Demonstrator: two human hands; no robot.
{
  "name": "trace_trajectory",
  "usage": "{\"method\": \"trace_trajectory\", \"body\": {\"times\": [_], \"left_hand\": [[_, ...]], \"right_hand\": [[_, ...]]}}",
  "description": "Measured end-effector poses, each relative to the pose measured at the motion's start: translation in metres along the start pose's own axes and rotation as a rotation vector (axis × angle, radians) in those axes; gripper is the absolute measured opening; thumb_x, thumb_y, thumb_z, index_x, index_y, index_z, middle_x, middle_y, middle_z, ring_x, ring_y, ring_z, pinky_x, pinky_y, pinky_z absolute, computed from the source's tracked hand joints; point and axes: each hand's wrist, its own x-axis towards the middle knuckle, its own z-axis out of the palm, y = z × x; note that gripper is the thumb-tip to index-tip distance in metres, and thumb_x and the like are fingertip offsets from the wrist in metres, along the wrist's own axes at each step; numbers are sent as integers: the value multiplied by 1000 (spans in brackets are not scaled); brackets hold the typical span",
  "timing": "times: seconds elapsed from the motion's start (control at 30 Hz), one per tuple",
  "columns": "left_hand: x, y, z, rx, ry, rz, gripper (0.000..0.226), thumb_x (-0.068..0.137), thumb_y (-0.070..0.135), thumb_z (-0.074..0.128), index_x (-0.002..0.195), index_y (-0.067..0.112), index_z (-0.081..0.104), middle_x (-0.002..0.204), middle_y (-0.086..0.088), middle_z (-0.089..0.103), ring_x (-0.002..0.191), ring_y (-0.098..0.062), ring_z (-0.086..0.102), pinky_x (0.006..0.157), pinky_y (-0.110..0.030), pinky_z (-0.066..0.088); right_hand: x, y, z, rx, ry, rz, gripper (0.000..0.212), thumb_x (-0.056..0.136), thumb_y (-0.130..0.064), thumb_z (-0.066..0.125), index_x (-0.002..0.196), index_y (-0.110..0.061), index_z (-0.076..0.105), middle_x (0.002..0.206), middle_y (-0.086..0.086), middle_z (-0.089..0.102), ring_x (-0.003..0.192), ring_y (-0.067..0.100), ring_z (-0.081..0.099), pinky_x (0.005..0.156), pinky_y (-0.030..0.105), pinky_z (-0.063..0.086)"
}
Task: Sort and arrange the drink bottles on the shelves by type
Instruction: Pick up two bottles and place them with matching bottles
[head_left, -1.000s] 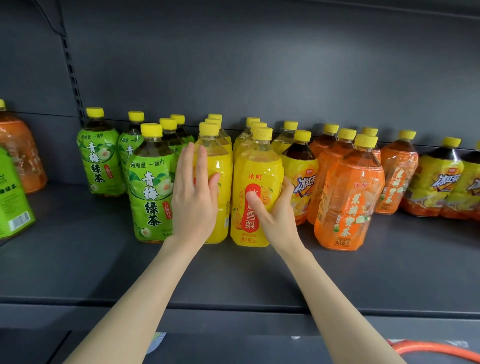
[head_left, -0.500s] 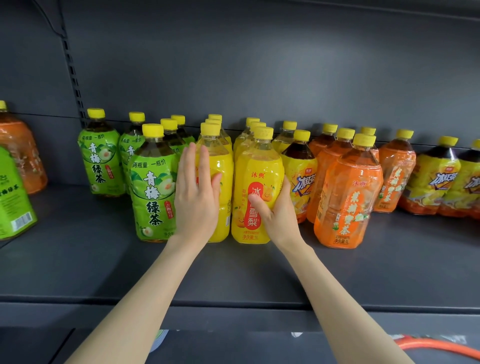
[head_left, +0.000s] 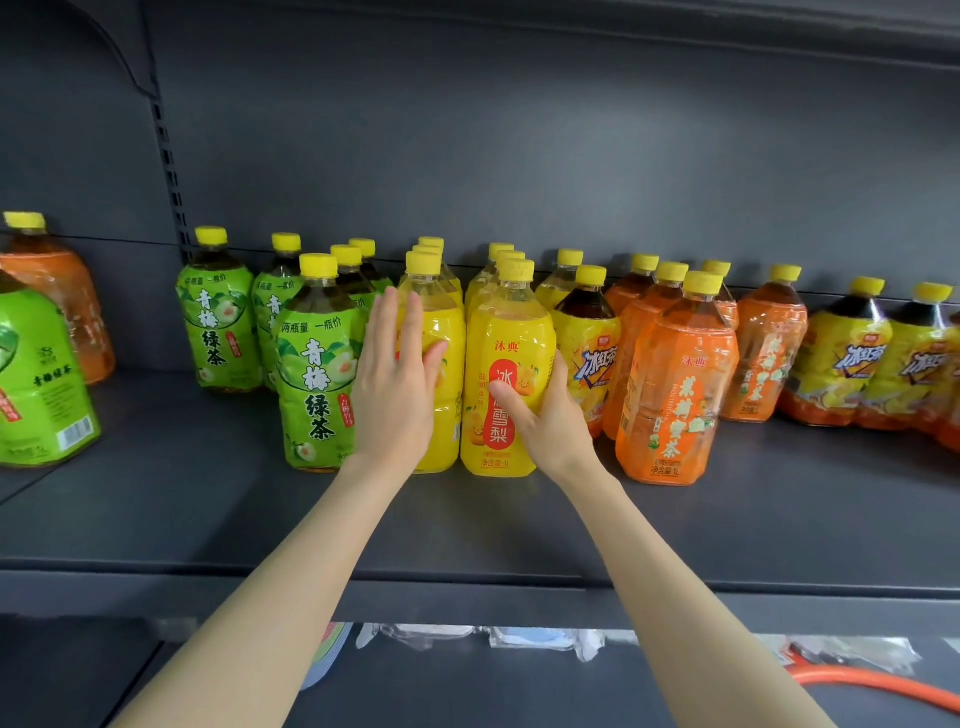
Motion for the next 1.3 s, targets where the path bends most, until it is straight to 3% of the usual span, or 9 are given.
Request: {"method": "trace_trajectory", "body": {"times": [0.27, 0.4, 0.5, 0.63, 0.73, 0.83, 1.07, 1.2, 1.3], "left_hand": [[-3, 4, -12, -9, -45, -48, 49, 99, 33, 39, 139, 4, 40, 150, -20, 31, 140, -34, 28, 105, -44, 36], [-5, 23, -10, -46, 51, 71, 37, 97, 28, 41, 122, 3, 55, 137, -18, 48, 131, -31, 39, 108, -47, 35], [9, 42, -3, -38, 31, 169, 41, 97, 30, 42, 128, 5, 52, 137, -17, 49, 131, -30, 41, 112, -46, 25], [35, 56, 12, 69, -44, 218, 53, 98, 40, 33, 141, 9, 38, 148, -14, 38, 138, -28, 34, 116, -49, 11], [36, 58, 23, 152, -43, 208, 57, 99, 43, 28, 145, 9, 31, 143, -16, 44, 128, -29, 48, 116, -48, 9], [31, 57, 31, 232, 26, 235, 58, 101, 43, 31, 145, 6, 32, 119, -18, 63, 108, -29, 62, 114, -45, 23], [28, 55, 39, 284, 152, 269, 57, 100, 43, 36, 139, 2, 41, 110, -20, 65, 102, -30, 63, 101, -39, 42], [28, 54, 41, 289, 162, 270, 58, 100, 43, 34, 139, 1, 41, 110, -20, 65, 101, -30, 64, 98, -39, 45], [28, 54, 41, 296, 153, 271, 58, 100, 43, 34, 140, 2, 41, 111, -20, 64, 101, -31, 63, 97, -40, 45]], "right_hand": [[0, -2, -12, -32, -17, 12, 121, 54, -95, 48, 149, -28, 18, 145, 0, 46, 127, 23, 52, 95, 50, 52], [-4, -20, -43, -38, 133, -83, 68, 86, -59, 55, 136, -14, 45, 134, 5, 56, 121, 19, 54, 95, 46, 52], [10, -30, -68, -64, 259, -169, 42, 97, -33, 53, 132, -11, 51, 133, 7, 57, 120, 18, 53, 98, 36, 48], [41, -41, -84, -119, 279, -202, 41, 99, -24, 50, 138, -10, 45, 138, 6, 53, 126, 17, 48, 93, 20, 38], [66, -44, -87, -164, 221, -153, 51, 100, -26, 48, 146, -10, 32, 147, 7, 44, 134, 21, 42, 101, 24, 35], [85, -44, -84, -184, 148, -86, 59, 102, -28, 44, 151, -8, 19, 154, 10, 34, 141, 26, 33, 112, 33, 30], [99, -32, -76, -184, 200, -19, 49, 99, -16, 51, 143, -5, 34, 134, 15, 54, 125, 30, 50, 92, 29, 42], [92, -29, -79, -151, 270, -98, 45, 95, -15, 58, 137, -6, 45, 121, 9, 62, 100, 17, 60, 71, 6, 40], [85, -33, -81, -148, 307, -160, 44, 96, -13, 56, 138, -4, 45, 113, 4, 58, 77, 3, 49, 62, -6, 35]]}}
